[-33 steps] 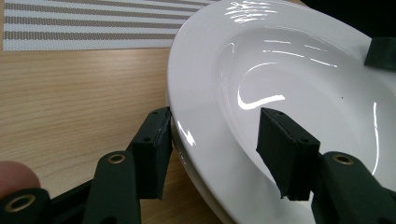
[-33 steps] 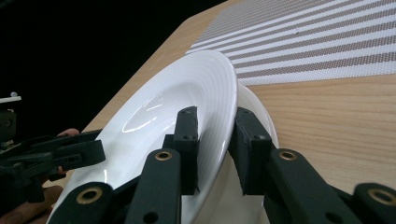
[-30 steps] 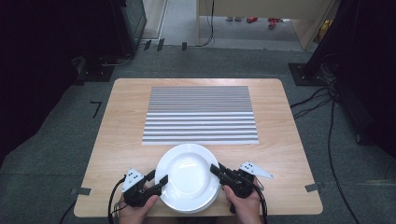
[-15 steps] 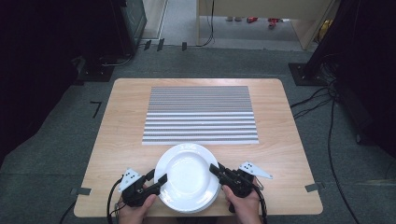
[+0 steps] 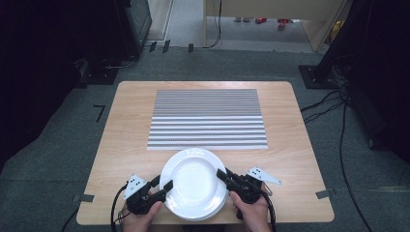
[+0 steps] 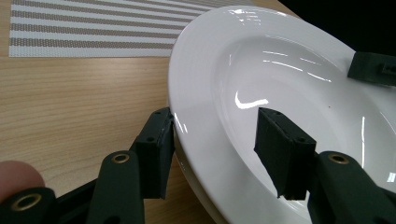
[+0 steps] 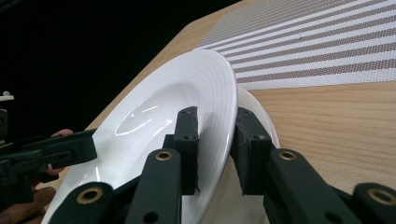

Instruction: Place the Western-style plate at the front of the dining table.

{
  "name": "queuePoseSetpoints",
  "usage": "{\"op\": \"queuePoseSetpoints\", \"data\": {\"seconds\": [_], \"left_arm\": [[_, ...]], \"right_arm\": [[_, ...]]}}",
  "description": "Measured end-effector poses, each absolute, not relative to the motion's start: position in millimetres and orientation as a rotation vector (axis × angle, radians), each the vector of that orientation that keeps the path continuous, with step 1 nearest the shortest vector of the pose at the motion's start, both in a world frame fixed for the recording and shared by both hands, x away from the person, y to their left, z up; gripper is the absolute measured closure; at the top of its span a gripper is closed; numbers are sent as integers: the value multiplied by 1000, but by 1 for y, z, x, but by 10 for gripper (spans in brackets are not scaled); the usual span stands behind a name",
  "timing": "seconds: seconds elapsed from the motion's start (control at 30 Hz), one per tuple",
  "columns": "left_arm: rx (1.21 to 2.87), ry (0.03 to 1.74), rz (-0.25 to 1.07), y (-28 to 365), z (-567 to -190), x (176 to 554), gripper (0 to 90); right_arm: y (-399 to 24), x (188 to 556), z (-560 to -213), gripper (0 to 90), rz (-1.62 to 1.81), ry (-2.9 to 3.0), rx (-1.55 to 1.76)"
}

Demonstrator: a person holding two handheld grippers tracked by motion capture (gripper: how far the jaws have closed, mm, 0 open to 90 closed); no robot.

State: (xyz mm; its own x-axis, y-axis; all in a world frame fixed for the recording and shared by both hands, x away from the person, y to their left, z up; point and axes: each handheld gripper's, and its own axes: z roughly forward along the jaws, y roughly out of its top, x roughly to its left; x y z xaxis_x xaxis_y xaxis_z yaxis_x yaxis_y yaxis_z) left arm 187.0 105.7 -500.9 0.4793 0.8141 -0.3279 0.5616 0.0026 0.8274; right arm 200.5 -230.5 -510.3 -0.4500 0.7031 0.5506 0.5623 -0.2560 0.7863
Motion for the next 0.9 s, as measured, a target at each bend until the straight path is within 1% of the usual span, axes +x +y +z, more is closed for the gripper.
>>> {"op": "queuePoseSetpoints", "data": {"seconds": [0.23,0.9], "left_arm": [[1659,1173,324,107,-497,185,477],[1703,1185,302,105,-502,187,468]], "right_arm": [[-232,201,-511,742,1796,1842,1588],[-231,201,-509,742,1808,1841,1544]]}}
